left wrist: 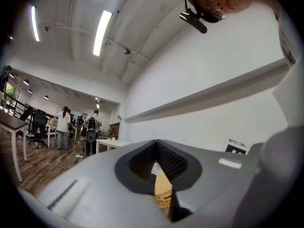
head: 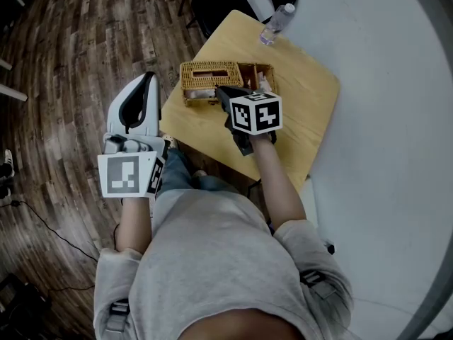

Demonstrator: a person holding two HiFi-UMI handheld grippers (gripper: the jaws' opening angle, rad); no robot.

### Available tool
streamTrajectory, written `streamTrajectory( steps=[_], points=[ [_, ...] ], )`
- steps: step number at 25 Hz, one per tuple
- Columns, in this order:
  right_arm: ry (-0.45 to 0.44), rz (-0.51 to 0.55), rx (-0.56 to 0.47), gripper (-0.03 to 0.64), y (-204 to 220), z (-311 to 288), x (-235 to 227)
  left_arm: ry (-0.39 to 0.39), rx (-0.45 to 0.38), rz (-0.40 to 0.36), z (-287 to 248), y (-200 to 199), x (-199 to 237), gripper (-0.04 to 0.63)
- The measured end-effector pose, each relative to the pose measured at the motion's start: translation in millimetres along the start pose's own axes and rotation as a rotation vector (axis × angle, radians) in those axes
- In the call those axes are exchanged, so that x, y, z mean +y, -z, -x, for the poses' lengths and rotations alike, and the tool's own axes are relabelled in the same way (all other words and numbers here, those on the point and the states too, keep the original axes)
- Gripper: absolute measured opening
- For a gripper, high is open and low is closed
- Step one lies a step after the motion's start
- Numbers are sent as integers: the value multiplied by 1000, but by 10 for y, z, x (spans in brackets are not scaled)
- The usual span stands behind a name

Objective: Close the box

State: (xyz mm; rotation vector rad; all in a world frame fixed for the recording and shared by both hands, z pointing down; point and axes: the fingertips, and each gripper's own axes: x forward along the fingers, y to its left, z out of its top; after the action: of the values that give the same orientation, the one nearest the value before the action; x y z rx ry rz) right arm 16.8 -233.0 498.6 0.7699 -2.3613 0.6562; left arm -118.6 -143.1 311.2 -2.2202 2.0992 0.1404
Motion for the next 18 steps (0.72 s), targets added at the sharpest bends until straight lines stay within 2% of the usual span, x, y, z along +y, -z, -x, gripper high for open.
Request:
streamTrajectory(
  steps=[18],
  points=[
    [12,6,49,17,337,-152,-18,-30,6,-14,95,-17,-80,58]
  ],
)
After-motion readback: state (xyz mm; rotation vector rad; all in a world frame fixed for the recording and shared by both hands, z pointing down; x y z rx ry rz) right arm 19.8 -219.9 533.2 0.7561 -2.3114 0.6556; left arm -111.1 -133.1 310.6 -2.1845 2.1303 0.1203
